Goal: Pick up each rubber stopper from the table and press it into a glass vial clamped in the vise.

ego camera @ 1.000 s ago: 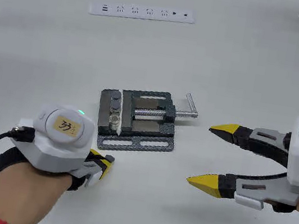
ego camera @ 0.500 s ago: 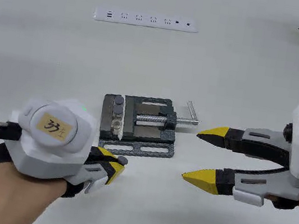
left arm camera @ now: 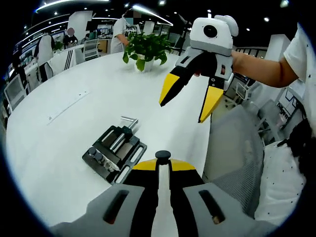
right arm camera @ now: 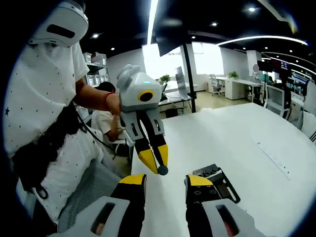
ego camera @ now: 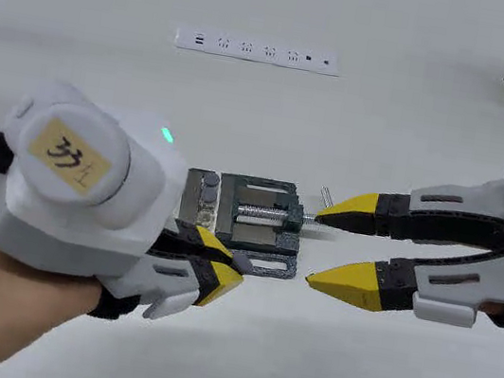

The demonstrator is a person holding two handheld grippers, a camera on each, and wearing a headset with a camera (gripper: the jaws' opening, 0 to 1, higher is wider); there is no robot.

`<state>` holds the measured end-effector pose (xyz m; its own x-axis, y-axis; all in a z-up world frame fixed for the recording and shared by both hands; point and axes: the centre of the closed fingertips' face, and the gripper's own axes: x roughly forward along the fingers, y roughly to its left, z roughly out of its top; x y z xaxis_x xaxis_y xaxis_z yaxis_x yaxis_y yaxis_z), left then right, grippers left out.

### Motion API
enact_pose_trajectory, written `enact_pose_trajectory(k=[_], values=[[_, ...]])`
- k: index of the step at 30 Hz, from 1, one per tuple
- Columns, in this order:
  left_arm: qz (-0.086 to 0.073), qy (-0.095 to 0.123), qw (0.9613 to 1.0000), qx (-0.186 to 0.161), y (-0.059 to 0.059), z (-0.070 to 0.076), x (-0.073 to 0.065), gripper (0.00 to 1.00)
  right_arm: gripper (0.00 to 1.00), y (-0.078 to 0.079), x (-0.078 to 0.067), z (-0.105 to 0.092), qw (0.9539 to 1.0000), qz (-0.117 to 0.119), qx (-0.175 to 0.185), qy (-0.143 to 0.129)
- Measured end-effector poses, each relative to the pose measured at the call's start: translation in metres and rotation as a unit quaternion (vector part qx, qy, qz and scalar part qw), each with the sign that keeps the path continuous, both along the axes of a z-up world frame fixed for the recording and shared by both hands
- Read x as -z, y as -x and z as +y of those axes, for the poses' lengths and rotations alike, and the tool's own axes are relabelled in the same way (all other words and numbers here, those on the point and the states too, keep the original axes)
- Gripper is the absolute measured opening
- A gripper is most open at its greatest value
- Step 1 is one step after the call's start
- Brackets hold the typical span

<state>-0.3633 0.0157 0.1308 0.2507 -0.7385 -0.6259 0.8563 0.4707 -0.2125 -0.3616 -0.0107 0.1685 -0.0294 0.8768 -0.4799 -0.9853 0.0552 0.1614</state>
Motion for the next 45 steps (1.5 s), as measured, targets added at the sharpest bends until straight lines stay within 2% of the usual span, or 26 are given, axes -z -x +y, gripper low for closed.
enact_pose_trajectory(k=[4, 9, 14, 24, 37, 45], values=[[-0.01, 0.001, 0.9997, 0.023, 0.006, -0.004, -0.015, 0.03, 0.23, 0.005, -0.007, 0.009, 0.9995, -0.003, -0.03, 0.006], [-0.022, 0.002, 0.999, 0.039, 0.006, -0.006, -0.022, 0.03, 0.2, 0.01, -0.01, 0.018, 0.9982, -0.007, -0.058, 0.015], [-0.029, 0.007, 0.9979, 0.057, 0.012, -0.01, -0.033, 0.03, 0.17, 0.016, -0.013, 0.027, 0.9968, -0.007, -0.076, 0.021], [-0.038, 0.009, 0.9965, 0.074, 0.018, -0.013, -0.037, 0.03, 0.12, 0.026, -0.011, 0.031, 0.9931, -0.004, -0.112, 0.035], [-0.046, 0.002, 0.9952, 0.086, 0.019, -0.013, -0.043, 0.03, 0.09, 0.031, -0.008, 0.031, 0.9891, -0.006, -0.137, 0.053], [-0.045, -0.005, 0.9944, 0.095, 0.019, -0.01, -0.04, 0.03, 0.08, 0.031, -0.008, 0.033, 0.9871, -0.009, -0.148, 0.061]])
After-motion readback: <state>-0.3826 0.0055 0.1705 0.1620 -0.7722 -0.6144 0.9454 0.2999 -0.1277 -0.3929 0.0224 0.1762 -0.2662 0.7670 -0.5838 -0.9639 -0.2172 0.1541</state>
